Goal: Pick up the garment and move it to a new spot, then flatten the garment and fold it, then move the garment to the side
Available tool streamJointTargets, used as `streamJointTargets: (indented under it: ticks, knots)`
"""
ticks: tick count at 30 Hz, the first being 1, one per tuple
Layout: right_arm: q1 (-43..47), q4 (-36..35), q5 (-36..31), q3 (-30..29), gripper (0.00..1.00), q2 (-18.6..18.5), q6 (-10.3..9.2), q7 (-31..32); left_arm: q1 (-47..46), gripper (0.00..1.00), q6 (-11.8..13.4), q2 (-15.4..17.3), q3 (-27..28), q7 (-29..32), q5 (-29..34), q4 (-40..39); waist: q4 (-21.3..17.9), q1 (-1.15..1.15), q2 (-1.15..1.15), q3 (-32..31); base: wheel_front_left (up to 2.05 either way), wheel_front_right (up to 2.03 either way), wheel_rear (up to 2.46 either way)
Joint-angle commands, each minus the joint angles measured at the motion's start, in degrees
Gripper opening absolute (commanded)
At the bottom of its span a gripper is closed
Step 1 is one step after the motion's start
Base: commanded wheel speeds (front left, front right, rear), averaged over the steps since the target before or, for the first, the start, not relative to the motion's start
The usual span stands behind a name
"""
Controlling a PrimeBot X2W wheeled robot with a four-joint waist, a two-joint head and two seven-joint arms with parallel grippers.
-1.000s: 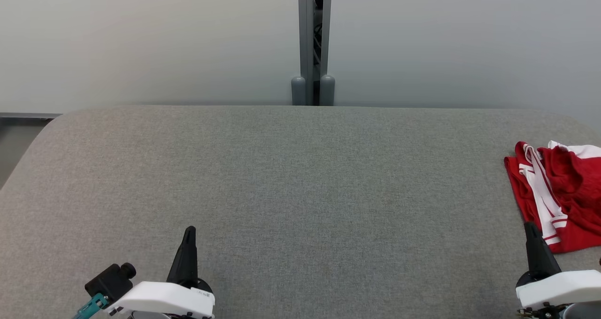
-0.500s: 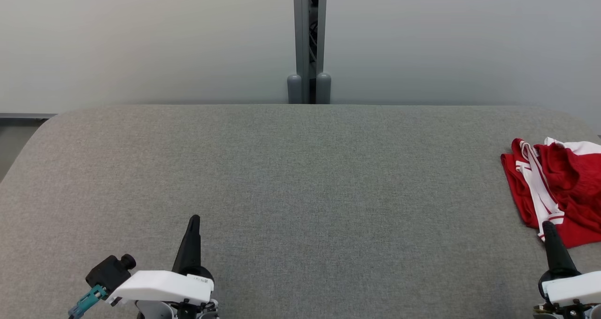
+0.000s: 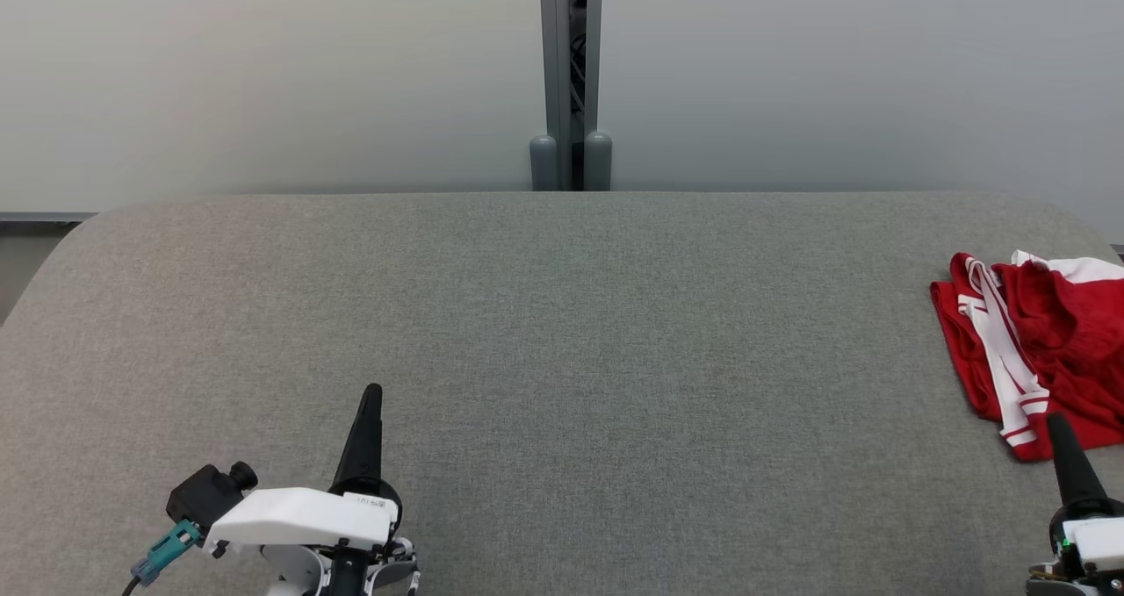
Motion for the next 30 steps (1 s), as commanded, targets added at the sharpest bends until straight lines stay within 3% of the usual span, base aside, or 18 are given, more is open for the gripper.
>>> streamJointTargets:
  ticks: [1, 30]
  knots:
    - [0.0, -1.0, 1.8, -0.9, 0.0, -0.6, 0.02, 0.6, -2.0, 0.0, -0.4, 0.2, 0.0, 0.2, -1.4, -0.4, -0.1, 0.0, 0.0, 0.0, 0.0, 0.0, 0.0]
    - [0.7, -2.5, 17.9, -7.1, 0.0, -0.8, 0.03, 6.9, -5.0, 0.0, -2.0, 0.3, -1.9, 1.7, -15.0, 0.1, -1.3, 0.0, 0.0, 0.8, 0.0, 0.0, 0.0]
